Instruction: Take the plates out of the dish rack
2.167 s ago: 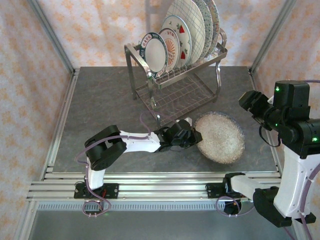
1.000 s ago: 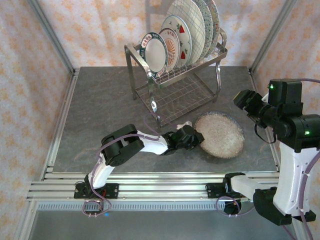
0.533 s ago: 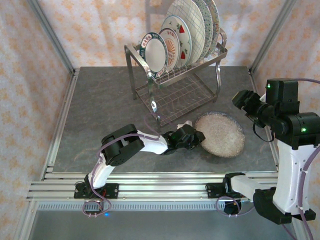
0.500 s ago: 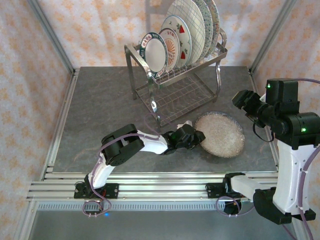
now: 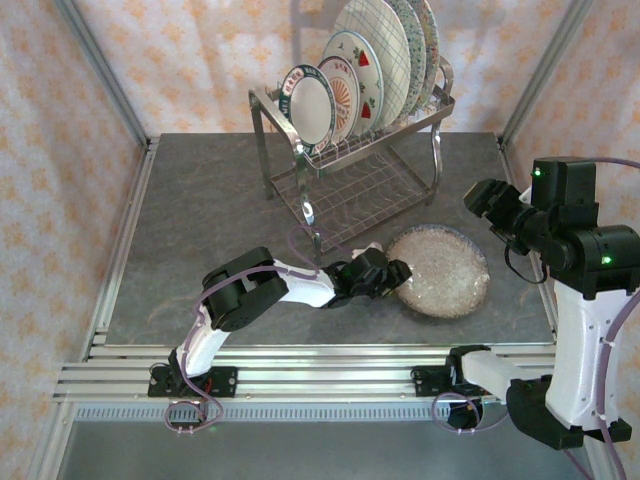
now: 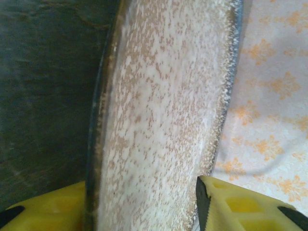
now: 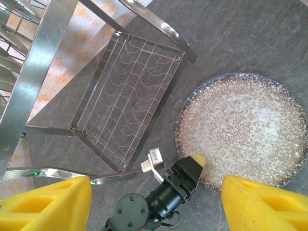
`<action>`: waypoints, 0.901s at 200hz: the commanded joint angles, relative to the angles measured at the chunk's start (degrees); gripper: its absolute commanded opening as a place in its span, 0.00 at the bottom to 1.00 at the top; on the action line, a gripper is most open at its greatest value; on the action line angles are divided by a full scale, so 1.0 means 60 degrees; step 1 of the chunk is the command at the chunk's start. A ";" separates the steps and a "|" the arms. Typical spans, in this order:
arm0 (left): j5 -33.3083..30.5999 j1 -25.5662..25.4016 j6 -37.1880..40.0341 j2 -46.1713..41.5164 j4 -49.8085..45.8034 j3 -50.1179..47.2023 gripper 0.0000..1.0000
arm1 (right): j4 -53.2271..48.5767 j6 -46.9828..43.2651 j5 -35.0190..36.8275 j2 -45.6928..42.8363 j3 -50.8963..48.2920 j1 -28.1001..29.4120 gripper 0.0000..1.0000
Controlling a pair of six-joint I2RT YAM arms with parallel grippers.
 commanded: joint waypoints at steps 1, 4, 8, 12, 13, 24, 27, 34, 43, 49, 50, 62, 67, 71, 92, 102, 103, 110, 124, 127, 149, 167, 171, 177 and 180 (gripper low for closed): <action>-0.0103 0.0360 0.0222 -0.0505 -0.0237 0.0324 0.51 | 0.0211 0.0083 -0.0010 -0.0101 -0.0037 -0.0015 0.71; -0.0103 0.0365 0.0238 -0.0514 -0.0299 0.0326 0.52 | 0.0204 0.0086 -0.0009 -0.0099 -0.0044 -0.0018 0.71; -0.0103 0.0381 0.0244 -0.0530 -0.0389 0.0335 0.52 | 0.0219 0.0090 0.0004 -0.0098 -0.0035 -0.0020 0.71; -0.0114 0.0385 0.0257 -0.0535 -0.0487 0.0354 0.52 | 0.0225 0.0094 -0.0005 -0.0105 -0.0045 -0.0022 0.71; -0.0109 0.0386 0.0258 -0.0543 -0.0505 0.0358 0.53 | 0.0221 0.0100 0.0000 -0.0101 -0.0038 -0.0022 0.71; -0.0132 0.0396 0.0299 -0.0586 -0.0773 0.0376 0.55 | 0.0263 0.0115 0.0018 -0.0104 -0.0071 -0.0023 0.71; -0.0129 0.0397 0.0312 -0.0601 -0.0848 0.0397 0.55 | 0.0269 0.0117 0.0007 -0.0098 -0.0069 -0.0023 0.71; -0.0146 0.0399 0.0357 -0.0614 -0.0990 0.0415 0.55 | 0.0305 0.0107 0.0027 -0.0104 -0.0088 -0.0023 0.71; -0.0162 0.0396 0.0417 -0.0665 -0.1194 0.0448 0.56 | 0.0333 0.0120 0.0043 -0.0110 -0.0111 -0.0023 0.71; -0.0176 0.0394 0.0455 -0.0697 -0.1347 0.0475 0.58 | 0.0351 0.0119 0.0049 -0.0100 -0.0126 -0.0023 0.71; -0.0176 0.0390 0.0459 -0.0697 -0.1360 0.0484 0.58 | 0.0358 0.0120 0.0049 -0.0098 -0.0122 -0.0023 0.71; -0.0191 0.0387 0.0521 -0.0760 -0.1702 0.0561 0.60 | 0.0433 0.0068 0.0066 -0.0131 -0.0147 -0.0021 0.71; -0.0217 0.0390 0.0548 -0.0794 -0.1856 0.0596 0.62 | 0.0462 0.0061 0.0087 -0.0147 -0.0167 -0.0022 0.71; -0.0226 0.0393 0.0578 -0.0824 -0.1981 0.0620 0.63 | 0.0493 0.0037 0.0114 -0.0156 -0.0185 -0.0023 0.71; -0.0265 0.0397 0.0733 -0.0980 -0.2606 0.0769 0.65 | 0.0566 -0.0057 0.0152 -0.0141 -0.0207 -0.0023 0.71; -0.0278 0.0400 0.0777 -0.1053 -0.2905 0.0823 0.66 | 0.0609 -0.0078 0.0170 -0.0138 -0.0194 -0.0023 0.71; -0.0279 0.0393 0.0774 -0.1065 -0.2937 0.0834 0.67 | 0.0611 -0.0089 0.0176 -0.0132 -0.0193 -0.0023 0.71; -0.0308 0.0399 0.0813 -0.1138 -0.3163 0.0873 0.68 | 0.0653 -0.0112 0.0215 -0.0138 -0.0189 -0.0023 0.71; -0.0371 0.0391 0.0923 -0.1299 -0.3767 0.1005 0.69 | 0.0822 -0.0270 0.0289 -0.0078 -0.0123 -0.0022 0.71; -0.0388 0.0391 0.0996 -0.1347 -0.3937 0.1054 0.70 | 0.0863 -0.0308 0.0308 -0.0069 -0.0107 -0.0023 0.71; -0.0618 0.0372 0.1633 -0.1762 -0.5278 0.1573 0.73 | 0.1400 -0.0715 0.0450 0.0048 0.0003 -0.0023 0.70; -0.0764 0.0315 0.2164 -0.2241 -0.6001 0.1902 0.73 | 0.2301 -0.1137 0.0627 0.0050 -0.0058 -0.0011 0.69; -0.0813 0.0287 0.2254 -0.2348 -0.6136 0.1953 0.73 | 0.2536 -0.1258 0.0653 0.0050 -0.0078 -0.0018 0.69; -0.0882 0.0261 0.2400 -0.2504 -0.6310 0.2019 0.73 | 0.2906 -0.1411 0.0679 0.0064 -0.0090 -0.0015 0.69; -0.0913 0.0232 0.2475 -0.2583 -0.6398 0.2054 0.73 | 0.3125 -0.1478 0.0677 0.0088 -0.0089 -0.0018 0.70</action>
